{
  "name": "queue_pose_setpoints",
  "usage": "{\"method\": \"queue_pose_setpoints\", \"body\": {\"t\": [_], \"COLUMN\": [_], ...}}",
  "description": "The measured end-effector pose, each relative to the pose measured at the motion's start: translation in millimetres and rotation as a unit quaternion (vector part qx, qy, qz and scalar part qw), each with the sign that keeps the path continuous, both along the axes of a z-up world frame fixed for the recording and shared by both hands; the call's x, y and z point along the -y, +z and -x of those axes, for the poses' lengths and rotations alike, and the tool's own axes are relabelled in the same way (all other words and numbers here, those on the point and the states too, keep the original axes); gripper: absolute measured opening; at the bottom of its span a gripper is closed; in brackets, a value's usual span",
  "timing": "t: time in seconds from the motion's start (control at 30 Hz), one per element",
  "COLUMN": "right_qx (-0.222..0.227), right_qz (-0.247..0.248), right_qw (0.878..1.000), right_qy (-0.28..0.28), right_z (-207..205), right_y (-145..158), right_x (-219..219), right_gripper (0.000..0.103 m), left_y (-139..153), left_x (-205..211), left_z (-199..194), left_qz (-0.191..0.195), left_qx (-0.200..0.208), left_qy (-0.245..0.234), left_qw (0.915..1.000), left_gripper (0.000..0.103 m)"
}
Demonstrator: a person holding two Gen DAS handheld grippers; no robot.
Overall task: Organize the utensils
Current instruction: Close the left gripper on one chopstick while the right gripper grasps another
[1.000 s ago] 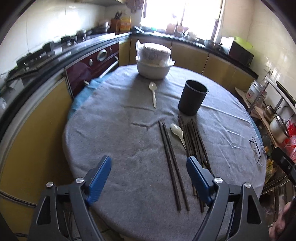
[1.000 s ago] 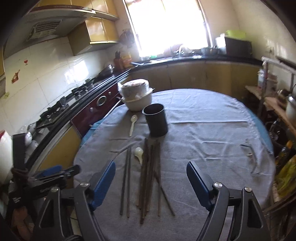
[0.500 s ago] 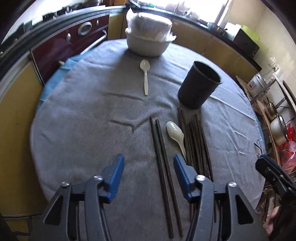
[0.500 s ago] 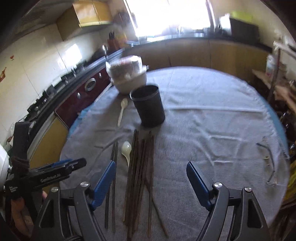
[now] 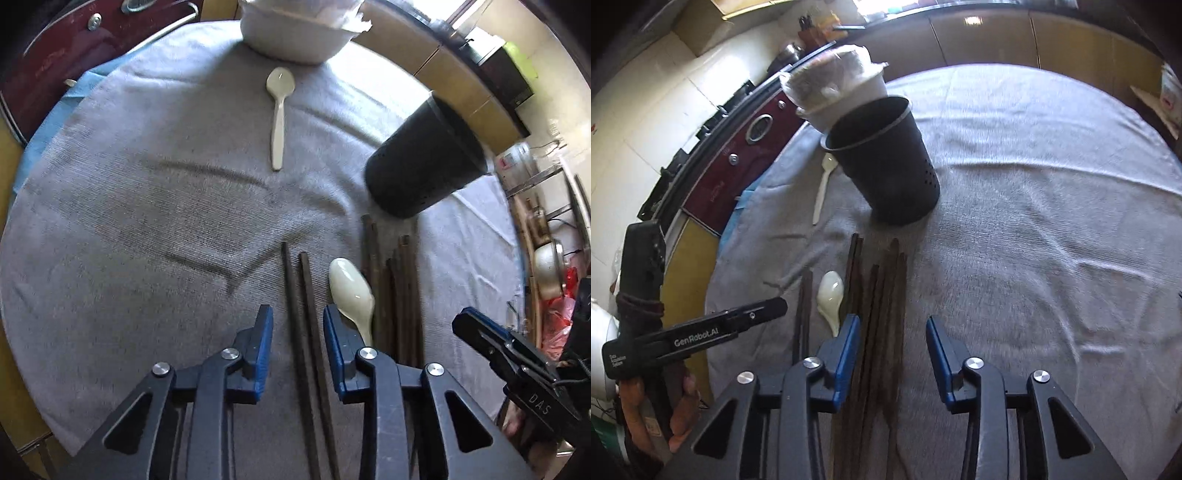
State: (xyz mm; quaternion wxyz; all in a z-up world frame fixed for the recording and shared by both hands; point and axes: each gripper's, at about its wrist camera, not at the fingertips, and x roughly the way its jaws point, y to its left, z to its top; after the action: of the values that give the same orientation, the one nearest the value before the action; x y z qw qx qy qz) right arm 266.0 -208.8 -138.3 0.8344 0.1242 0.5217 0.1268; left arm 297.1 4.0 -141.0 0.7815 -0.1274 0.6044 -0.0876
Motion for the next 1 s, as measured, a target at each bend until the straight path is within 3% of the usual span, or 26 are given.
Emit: {"method": "queue_pose_setpoints", "body": {"t": [0.17, 0.4, 0.6, 0.77, 1.0], "right_qx": [-0.034, -0.055, -0.060, -0.066, -0.077], "right_qz": [0.004, 0.010, 0.009, 0.024, 0.056], "right_qw": [0.999, 0.998, 0.998, 0.997, 0.995], "right_qy": [0.006, 0.018, 0.019, 0.023, 0.035], "right_z": [-23.9, -34.0, -35.0, -41.5, -48.6], "right_y": [-17.1, -31.7, -32.8, -35.0, -33.8], "right_x": [-4.5, -11.7, -11.6, -18.5, -29.7], "right_gripper": [0.022, 0.013, 0.013, 0.013, 0.013], "left_y": [-11.7, -12.0, -7.4, -4.0, -3.6], "left_x": [-0.1, 3.9, -4.2, 6.2, -9.7], "left_z": [-12.8, -25.1, -26.9, -42.2, -33.7], "left_qz": [0.011, -0.001, -0.009, -0.046, -0.034], "left_qx": [-0.027, -0.047, -0.050, -0.059, -0.062], "left_qy": [0.018, 0.014, 0.017, 0.012, -0.010], "left_qw": [0.9994, 0.9988, 0.9986, 0.9971, 0.9975], "left_gripper": [0.018, 0.013, 0.012, 0.011, 0.007]}}
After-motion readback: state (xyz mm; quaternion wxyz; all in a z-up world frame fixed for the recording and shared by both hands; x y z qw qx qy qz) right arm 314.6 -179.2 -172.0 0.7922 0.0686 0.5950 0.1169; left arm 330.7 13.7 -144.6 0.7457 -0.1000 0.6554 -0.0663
